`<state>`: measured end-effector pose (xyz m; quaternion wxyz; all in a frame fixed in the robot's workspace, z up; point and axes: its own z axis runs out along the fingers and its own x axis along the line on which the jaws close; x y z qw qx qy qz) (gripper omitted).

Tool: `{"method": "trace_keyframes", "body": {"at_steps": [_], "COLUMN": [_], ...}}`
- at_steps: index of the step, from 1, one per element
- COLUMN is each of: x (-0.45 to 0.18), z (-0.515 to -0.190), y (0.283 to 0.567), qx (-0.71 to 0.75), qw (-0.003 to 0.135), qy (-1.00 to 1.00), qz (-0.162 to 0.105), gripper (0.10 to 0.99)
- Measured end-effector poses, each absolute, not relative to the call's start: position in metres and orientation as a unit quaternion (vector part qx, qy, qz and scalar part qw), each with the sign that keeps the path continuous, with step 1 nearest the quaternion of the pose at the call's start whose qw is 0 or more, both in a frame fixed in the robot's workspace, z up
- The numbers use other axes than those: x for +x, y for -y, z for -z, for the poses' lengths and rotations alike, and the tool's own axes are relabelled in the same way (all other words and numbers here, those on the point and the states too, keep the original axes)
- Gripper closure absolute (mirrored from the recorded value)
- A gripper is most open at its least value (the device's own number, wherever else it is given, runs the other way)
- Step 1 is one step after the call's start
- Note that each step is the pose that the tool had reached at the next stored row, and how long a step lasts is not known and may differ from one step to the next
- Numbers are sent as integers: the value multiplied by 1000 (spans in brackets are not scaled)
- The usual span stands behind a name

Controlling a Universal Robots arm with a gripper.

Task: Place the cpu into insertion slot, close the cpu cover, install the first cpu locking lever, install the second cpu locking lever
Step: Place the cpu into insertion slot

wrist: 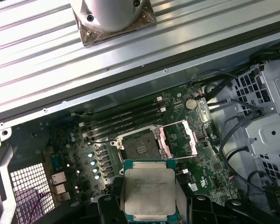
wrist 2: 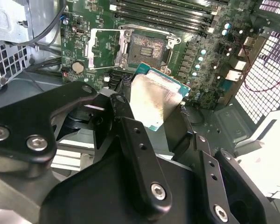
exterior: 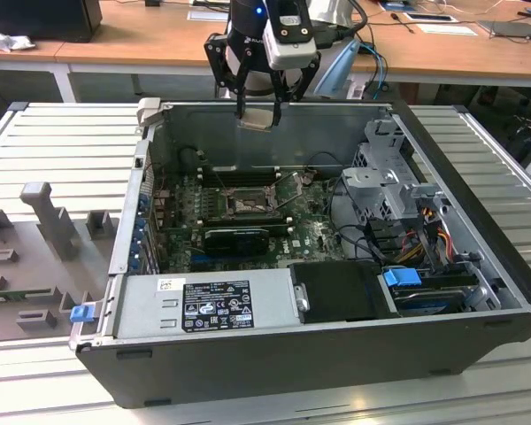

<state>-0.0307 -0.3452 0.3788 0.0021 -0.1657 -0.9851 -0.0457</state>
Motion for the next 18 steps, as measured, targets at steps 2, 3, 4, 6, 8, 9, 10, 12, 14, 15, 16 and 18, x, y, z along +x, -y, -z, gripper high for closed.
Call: {"method": "trace_keyframes", "body": {"at_steps": [2,3,4,6,8,9,10,12,14,15,16,18], "x": [-31,-31,-31,-31,-31,-31,-31,-31,-31,-31,-31,-31], "z": [-379,-379,-379,-379,-379,-379,-379,-379,-379,-379,-379,-379], "y": [345,345,345,345,345,345,345,345,345,345,345,345], "qx": [-170,-173,-175,-180,-182,-184,-186,-190,-198,-201,-207,-224], "qw": [2,2,2,1,1,1,1,1,1,0,0,-1], "qy": [984,984,983,983,982,982,982,981,979,979,977,973], "qz": [46,46,46,46,46,46,46,46,46,46,46,46], "gripper": [557,557,557,557,557,557,557,557,557,557,557,557]}}
